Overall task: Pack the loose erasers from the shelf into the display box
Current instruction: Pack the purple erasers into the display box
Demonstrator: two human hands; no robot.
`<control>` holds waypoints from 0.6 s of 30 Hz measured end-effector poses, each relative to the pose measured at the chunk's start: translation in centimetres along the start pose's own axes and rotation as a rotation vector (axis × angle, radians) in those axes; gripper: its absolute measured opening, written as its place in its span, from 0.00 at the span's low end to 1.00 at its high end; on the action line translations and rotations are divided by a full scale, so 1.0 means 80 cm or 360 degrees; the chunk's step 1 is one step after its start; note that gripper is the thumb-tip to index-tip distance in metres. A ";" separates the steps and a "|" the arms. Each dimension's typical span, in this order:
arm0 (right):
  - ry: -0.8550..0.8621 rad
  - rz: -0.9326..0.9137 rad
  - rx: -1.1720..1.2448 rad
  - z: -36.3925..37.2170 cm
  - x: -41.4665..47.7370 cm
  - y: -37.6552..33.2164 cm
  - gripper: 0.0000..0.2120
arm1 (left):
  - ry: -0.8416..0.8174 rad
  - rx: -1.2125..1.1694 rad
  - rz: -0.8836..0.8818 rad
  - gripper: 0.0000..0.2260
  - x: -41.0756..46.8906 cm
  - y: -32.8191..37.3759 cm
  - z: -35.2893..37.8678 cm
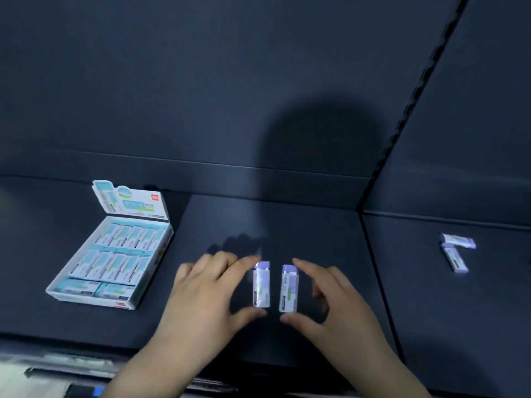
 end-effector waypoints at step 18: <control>0.0044 -0.0159 0.0026 0.091 0.049 -0.110 0.33 | 0.0113 0.0092 0.0022 0.29 -0.015 -0.150 -0.067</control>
Point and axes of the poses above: each hand's wrist, its own x-axis towards the middle knuckle, its own z-axis out of the palm, y = z × x, the point moved 2 cm from there along x, towards the middle knuckle, and after that the axes turned 11 degrees about y, right-handed, at the moved point
